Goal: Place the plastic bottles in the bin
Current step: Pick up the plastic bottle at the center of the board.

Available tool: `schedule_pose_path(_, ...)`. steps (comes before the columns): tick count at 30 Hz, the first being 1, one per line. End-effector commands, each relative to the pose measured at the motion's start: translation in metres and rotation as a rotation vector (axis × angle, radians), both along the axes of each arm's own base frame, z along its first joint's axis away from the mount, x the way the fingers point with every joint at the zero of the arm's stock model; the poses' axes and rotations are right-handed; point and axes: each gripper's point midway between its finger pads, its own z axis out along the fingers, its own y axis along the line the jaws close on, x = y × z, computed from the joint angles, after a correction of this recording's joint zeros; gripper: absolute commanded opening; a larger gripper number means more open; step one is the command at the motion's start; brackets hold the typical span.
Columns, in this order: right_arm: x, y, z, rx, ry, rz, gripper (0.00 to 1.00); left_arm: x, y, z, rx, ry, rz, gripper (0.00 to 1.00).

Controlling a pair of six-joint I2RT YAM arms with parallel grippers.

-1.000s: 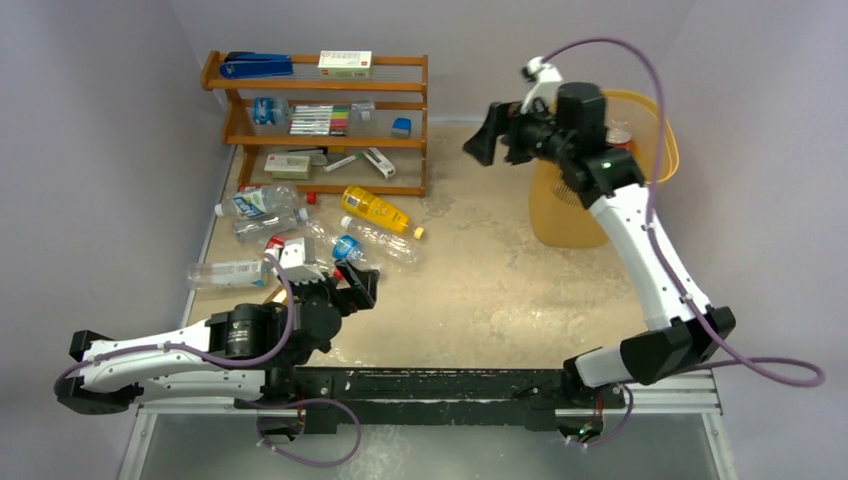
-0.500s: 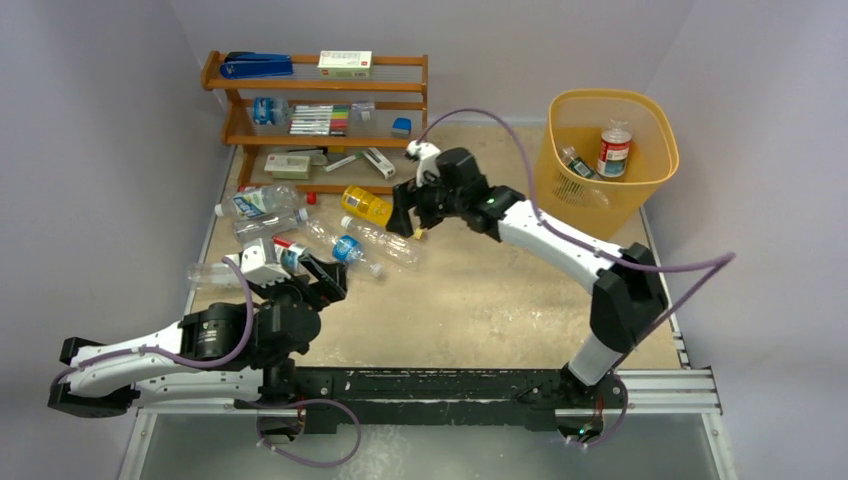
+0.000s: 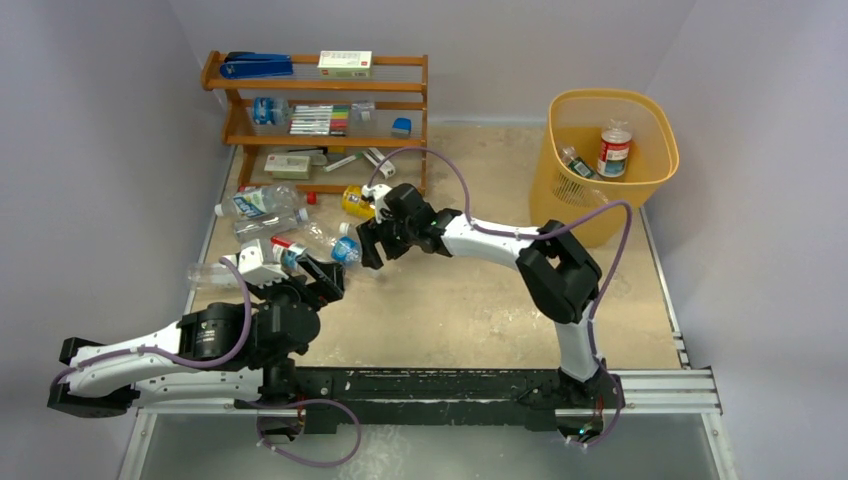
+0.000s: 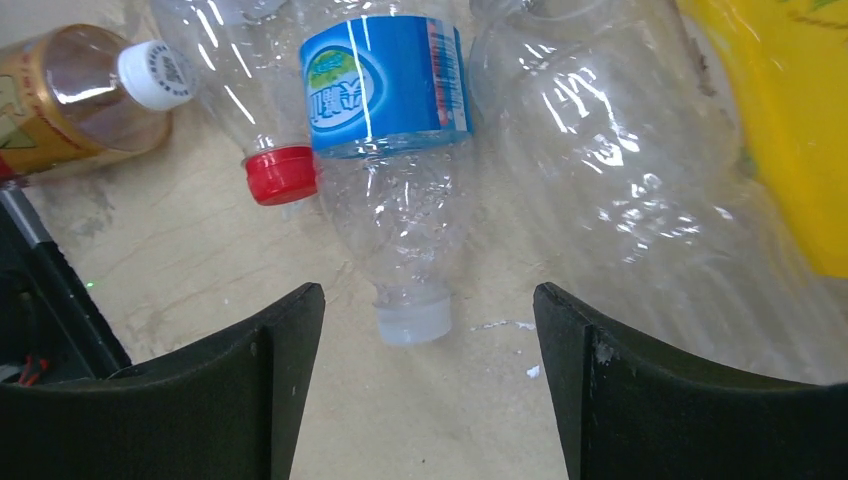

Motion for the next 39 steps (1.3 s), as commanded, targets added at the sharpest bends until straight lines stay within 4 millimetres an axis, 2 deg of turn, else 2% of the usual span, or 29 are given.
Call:
schedule_pose_path(1, 0.011, 0.022, 0.024, 0.049, -0.098, 0.013, 0.79, 0.002, -0.002, 0.011, -0.04, -0.025, 0.013, 0.95)
schedule_pose_path(13, -0.005, 0.033, -0.015, -0.021, -0.058, 0.04, 0.72, 0.001, -0.008, 0.006, -0.049, -0.017, -0.002, 0.95)
schedule_pose_path(18, -0.006, 0.029, -0.03, -0.054, -0.038, 0.029, 0.57, 0.001, -0.012, 0.003, -0.052, -0.011, -0.012, 0.95)
schedule_pose_path(22, -0.007, 0.024, -0.029, -0.063, -0.04, 0.018, 0.42, 0.001, -0.015, 0.001, -0.051, -0.009, -0.017, 0.95)
schedule_pose_path(27, -0.009, 0.014, -0.013, -0.065, -0.06, 0.004, 0.29, 0.001, -0.017, 0.001, -0.051, -0.008, -0.021, 0.94)
schedule_pose_path(32, -0.022, -0.003, 0.01, -0.06, -0.069, 0.004, 0.27, 0.001, -0.018, 0.001, -0.051, -0.007, -0.023, 0.94)
schedule_pose_path(39, -0.041, -0.028, 0.069, 0.011, -0.123, 0.001, 0.27, 0.001, -0.019, 0.0, -0.051, -0.008, -0.024, 0.94)
